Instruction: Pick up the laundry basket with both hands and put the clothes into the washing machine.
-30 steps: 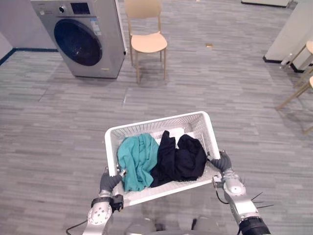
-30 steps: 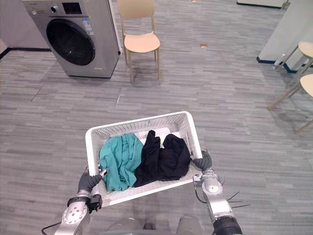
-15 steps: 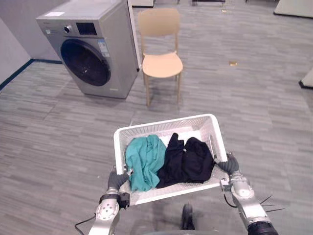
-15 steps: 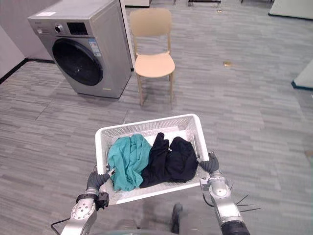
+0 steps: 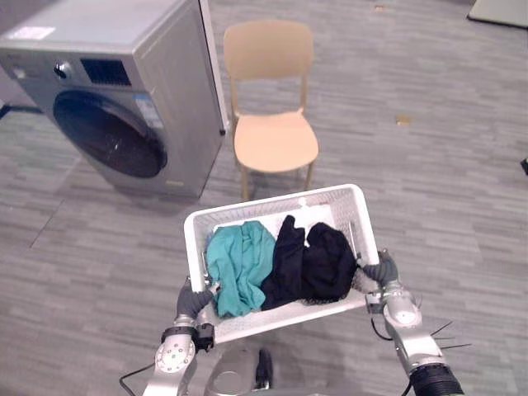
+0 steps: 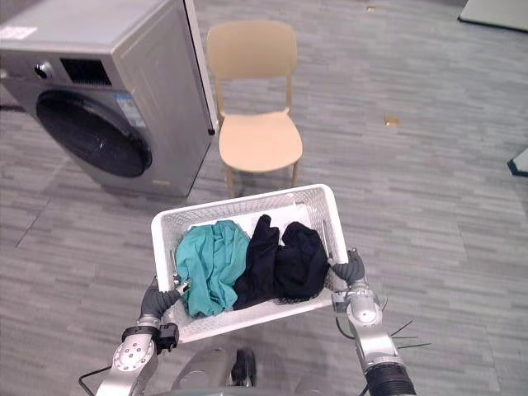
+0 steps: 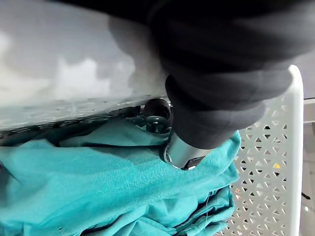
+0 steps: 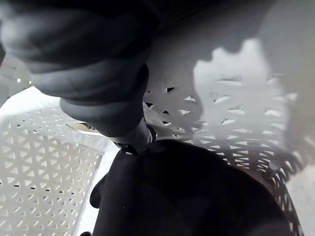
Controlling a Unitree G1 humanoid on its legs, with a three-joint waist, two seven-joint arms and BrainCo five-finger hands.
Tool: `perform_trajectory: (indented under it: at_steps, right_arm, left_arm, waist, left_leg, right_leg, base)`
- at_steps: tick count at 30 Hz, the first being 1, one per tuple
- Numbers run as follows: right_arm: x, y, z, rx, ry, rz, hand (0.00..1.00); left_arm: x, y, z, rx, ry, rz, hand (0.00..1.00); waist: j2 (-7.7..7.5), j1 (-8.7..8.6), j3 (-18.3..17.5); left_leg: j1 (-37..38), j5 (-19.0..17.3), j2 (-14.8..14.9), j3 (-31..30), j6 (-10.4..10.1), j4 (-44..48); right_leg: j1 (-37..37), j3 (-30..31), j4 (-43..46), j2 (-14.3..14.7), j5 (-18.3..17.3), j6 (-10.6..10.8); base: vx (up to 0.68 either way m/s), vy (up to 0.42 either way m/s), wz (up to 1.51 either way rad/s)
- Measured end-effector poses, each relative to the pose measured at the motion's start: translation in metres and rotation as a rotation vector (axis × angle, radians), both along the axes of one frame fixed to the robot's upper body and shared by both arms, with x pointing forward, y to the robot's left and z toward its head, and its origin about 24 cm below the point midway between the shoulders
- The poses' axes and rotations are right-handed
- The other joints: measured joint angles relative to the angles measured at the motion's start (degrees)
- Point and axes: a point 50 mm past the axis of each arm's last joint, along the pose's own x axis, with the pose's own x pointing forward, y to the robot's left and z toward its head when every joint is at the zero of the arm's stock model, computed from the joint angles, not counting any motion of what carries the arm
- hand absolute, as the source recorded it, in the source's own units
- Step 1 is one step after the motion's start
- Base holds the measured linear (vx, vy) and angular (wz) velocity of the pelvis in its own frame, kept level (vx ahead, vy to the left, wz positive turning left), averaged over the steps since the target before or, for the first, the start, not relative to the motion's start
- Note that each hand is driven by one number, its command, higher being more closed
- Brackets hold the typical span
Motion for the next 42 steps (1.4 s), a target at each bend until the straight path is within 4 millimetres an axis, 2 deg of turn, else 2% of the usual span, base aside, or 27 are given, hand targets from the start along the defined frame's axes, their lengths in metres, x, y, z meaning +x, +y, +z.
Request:
perform_trajectory:
  at_steps: [1,3,4,6,7,8,9,10,11,12,13,14,15,16,17,18,21,24,25,26,29,32,35,38,39,41,42]
  right_arm:
    - [-0.006,0.002,-0.005,0.001,0.021,0.002,1.0]
    - [-0.009,0.002,-0.006,-0.001,0.026,0.012,1.0]
    - [-0.01,0.0,-0.006,-0.005,0.029,0.017,1.0]
    - [-0.014,-0.005,-0.008,-0.019,0.045,0.015,1.0]
    - [-0.019,-0.005,-0.01,-0.019,0.053,0.013,1.0]
    - [-0.023,-0.006,-0.011,-0.022,0.059,0.012,1.0]
    - [-0.027,-0.007,-0.013,-0.023,0.071,0.009,1.0]
    - [-0.032,-0.012,-0.016,-0.042,0.093,0.004,1.0]
    - [-0.032,-0.015,-0.015,-0.048,0.094,0.0,1.0]
    - [-0.03,-0.017,-0.013,-0.052,0.087,-0.006,1.0]
    - [-0.028,-0.019,-0.011,-0.055,0.079,-0.009,1.0]
    - [-0.028,-0.019,-0.011,-0.055,0.08,-0.01,1.0]
    - [-0.027,-0.019,-0.012,-0.05,0.081,-0.013,1.0]
    - [-0.027,-0.019,-0.011,-0.037,0.078,-0.021,1.0]
    - [-0.027,-0.02,-0.011,-0.036,0.077,-0.024,1.0]
    - [-0.027,-0.02,-0.011,-0.032,0.074,-0.028,1.0]
    - [-0.023,-0.02,-0.003,-0.033,0.035,-0.036,1.0]
    - [-0.023,-0.023,-0.002,-0.025,0.026,-0.066,1.0]
    - [-0.023,-0.025,0.0,-0.032,0.021,-0.066,1.0]
    - [-0.023,-0.021,-0.003,-0.014,0.029,-0.075,1.0]
    - [-0.022,-0.014,-0.005,0.015,0.027,-0.078,1.0]
    - [-0.02,-0.011,-0.004,0.012,0.02,-0.072,1.0]
    - [-0.014,-0.009,-0.002,0.0,0.01,-0.061,1.0]
    - [0.006,-0.008,-0.002,-0.017,0.012,-0.073,1.0]
    - [0.025,-0.007,0.004,-0.036,-0.01,-0.086,1.0]
    - [0.043,-0.005,0.014,-0.047,-0.045,-0.1,1.0]
    - [0.07,-0.003,0.033,-0.063,-0.098,-0.119,1.0]
  left_arm:
    - [-0.003,0.003,-0.001,0.011,0.011,-0.001,1.0]
    - [-0.002,0.005,0.0,0.022,0.004,-0.007,1.0]
    - [0.0,0.004,0.001,0.025,0.0,-0.016,1.0]
    - [0.005,0.001,0.002,0.024,-0.007,-0.035,1.0]
    - [0.005,0.001,0.002,0.036,-0.008,-0.047,1.0]
    - [0.004,0.0,0.001,0.043,0.0,-0.055,1.0]
    - [0.003,0.0,-0.001,0.048,0.006,-0.062,1.0]
    - [0.002,-0.006,-0.006,0.032,0.026,-0.065,1.0]
    - [0.002,-0.008,-0.008,0.028,0.03,-0.065,1.0]
    - [0.002,-0.012,-0.008,0.02,0.031,-0.064,1.0]
    - [0.007,-0.013,-0.008,0.019,0.022,-0.068,1.0]
    - [0.009,-0.013,-0.009,0.016,0.026,-0.066,1.0]
    - [0.009,-0.013,-0.014,0.01,0.048,-0.059,1.0]
    - [0.007,-0.013,-0.017,0.003,0.062,-0.055,1.0]
    - [0.007,-0.014,-0.017,-0.001,0.063,-0.055,1.0]
    - [0.007,-0.014,-0.017,-0.01,0.06,-0.053,1.0]
    - [0.006,-0.014,-0.016,-0.031,0.053,-0.045,1.0]
    - [0.006,-0.017,-0.016,-0.039,0.051,-0.055,1.0]
    - [0.006,-0.021,-0.017,-0.055,0.052,-0.054,1.0]
    - [0.007,-0.015,-0.017,-0.032,0.056,-0.054,1.0]
    - [0.006,-0.009,-0.017,-0.003,0.06,-0.061,1.0]
    - [0.006,-0.007,-0.017,0.007,0.062,-0.061,1.0]
    - [0.012,-0.004,-0.015,0.025,0.05,-0.069,1.0]
    - [0.042,-0.004,-0.008,0.065,0.01,-0.094,1.0]
    - [0.067,-0.005,0.0,0.092,-0.025,-0.092,1.0]
    - [0.089,-0.006,0.012,0.114,-0.071,-0.088,1.0]
    - [0.123,-0.006,0.037,0.157,-0.149,-0.073,1.0]
  waist:
    - [0.95,-0.95,-0.5]
    - [1.24,-2.18,-0.6]
    - [1.6,-3.56,-0.4]
    - [2.04,-4.9,0.0]
    - [0.74,-5.18,-0.2]
    - [-0.22,-5.36,-0.4]
    - [-0.83,-5.4,-0.9]
    - [1.26,-5.53,-2.6]
    - [2.63,-5.51,-3.1]
    - [5.44,-5.38,-4.2]
    - [6.63,-5.33,-4.0]
    - [6.86,-5.02,-3.8]
    - [7.36,-4.63,-3.6]
    - [7.34,-4.33,-3.1]
    - [6.66,-3.85,-2.7]
    - [6.18,-3.5,-2.4]
    - [6.05,-2.36,-2.1]
    - [5.81,-2.35,-1.5]
    - [6.92,-2.36,-1.3]
    - [5.23,-2.31,-0.5]
    - [2.23,-2.04,0.1]
    - [1.91,-2.01,0.1]
    - [1.55,-2.01,0.2]
    - [0.59,-2.02,1.5]
    - [0.44,-2.12,4.0]
    - [0.41,-2.29,7.0]
    - [0.14,-2.25,10.4]
  left_leg:
    - [6.1,0.0,0.0,-0.8,0.0,-5.9]
    - [11.2,0.4,0.1,-1.5,-0.7,-10.9]
    - [13.8,0.3,0.8,-2.3,-1.8,-12.8]
    - [16.9,-0.1,1.8,-3.4,-4.1,-13.7]
    - [19.8,-0.6,0.9,-4.2,-6.2,-14.5]
    - [23.3,-1.9,0.2,-5.5,-8.3,-14.6]
    - [25.1,-2.2,-0.3,-6.5,-8.9,-14.4]
    - [26.6,-2.6,1.7,-8.8,-9.5,-12.1]
    - [26.2,-2.6,3.0,-9.5,-9.5,-10.0]
    - [22.1,-1.6,6.1,-10.9,-11.1,-1.1]
    - [15.6,4.8,8.4,-12.0,-14.9,12.5]
    - [13.2,9.4,9.3,-12.0,-15.9,17.6]
    - [8.8,13.9,12.8,-11.5,-17.9,28.7]
    - [4.2,11.3,16.6,-8.5,-16.3,38.1]
    - [1.8,8.9,17.9,-6.7,-14.0,40.7]
    - [0.1,7.7,18.5,-5.5,-12.8,40.9]
    - [-6.4,3.0,19.7,-3.9,-12.0,33.2]
    - [-10.2,2.2,17.2,-4.0,-12.4,12.5]
    - [-9.3,8.5,16.4,-5.9,-14.1,0.0]
    - [-7.6,9.4,13.2,-5.6,-13.6,-1.4]
    - [-7.1,8.9,8.9,-4.7,-11.4,-2.4]
    - [-5.8,7.7,7.2,-3.6,-10.2,-2.2]
    - [-6.0,7.0,7.2,-2.7,-10.1,-1.8]
    - [-9.8,7.1,7.6,-1.7,-10.0,-1.1]
    - [-12.9,7.3,8.1,-1.6,-9.7,0.4]
    - [-15.5,7.7,8.5,-1.3,-9.2,1.5]
    - [-20.5,8.3,8.8,-1.0,-8.7,3.1]
  right_leg:
    - [-3.7,-4.2,0.3,0.5,-2.1,-4.2]
    - [-9.3,-7.8,-5.9,2.1,-4.6,-6.7]
    - [-13.5,-9.1,-15.4,4.1,-5.0,-7.7]
    - [-15.9,-9.3,-34.6,6.9,0.2,-6.5]
    - [-16.3,-9.0,-49.4,7.5,7.3,-6.0]
    - [-16.2,-7.9,-53.6,7.7,10.2,-7.3]
    - [-16.1,-6.8,-54.1,7.8,12.5,-9.4]
    - [-16.3,-5.2,-49.5,8.9,21.3,-12.0]
    - [-16.6,-5.5,-47.4,9.6,20.5,-12.0]
    - [-16.7,-7.9,-44.6,11.3,17.0,-12.8]
    - [-15.0,-9.5,-43.4,12.4,13.7,-13.5]
    - [-13.5,-9.7,-43.9,12.9,13.1,-13.8]
    - [-9.2,-10.3,-46.5,14.1,12.4,-14.0]
    - [-3.9,-11.1,-49.9,15.1,12.3,-14.2]
    - [-0.5,-10.9,-52.3,15.1,12.2,-14.3]
    - [2.0,-10.5,-54.2,15.0,12.2,-14.3]
    - [6.5,-9.0,-59.3,14.6,11.3,-12.6]
    - [8.0,-9.1,-59.5,11.3,10.0,-8.9]
    - [7.9,-9.0,-57.7,10.7,8.6,-6.5]
    - [8.3,-8.2,-56.8,8.5,7.7,-5.2]
    - [9.6,-8.2,-58.7,4.5,7.2,-3.3]
    - [10.9,-7.2,-59.8,2.8,7.6,-3.1]
    - [9.9,-5.6,-59.7,2.6,7.7,-3.0]
    - [4.8,-4.4,-57.7,2.9,8.0,-2.5]
    - [0.7,-3.4,-55.3,3.2,8.0,-2.4]
    - [-2.5,-3.0,-53.2,3.1,8.0,-2.4]
    - [-8.3,-2.3,-50.4,3.1,8.2,-2.2]
  base:
    - [0.57,0.084,-0.03]
    - [0.56,0.05,0.12]
    - [0.55,-0.016,0.43]
    - [0.67,-0.078,0.47]
    - [0.62,-0.109,0.4]
    - [0.72,-0.157,0.39]
    - [0.78,-0.179,0.44]
    - [0.79,-0.186,0.3]
    - [0.76,-0.185,0.25]
    - [0.71,-0.205,0.21]
    - [0.7,-0.211,0.23]
    - [0.67,-0.183,0.23]
    - [0.63,-0.136,0.15]
    - [0.71,-0.127,0.13]
    - [0.55,-0.088,0.07]
    - [0.49,-0.044,-0.03]
    - [0.38,0.066,-0.13]
    - [0.24,0.224,0.09]
    - [0.27,0.351,0.17]
    - [0.21,0.276,0.2]
    - [0.23,0.235,0.32]
    - [0.17,0.163,0.03]
    - [0.06,0.056,-0.26]
    - [-0.06,0.014,-0.31]
    - [-0.13,0.021,-0.26]
    - [-0.23,0.031,-0.2]
    - [-0.27,0.039,-0.16]
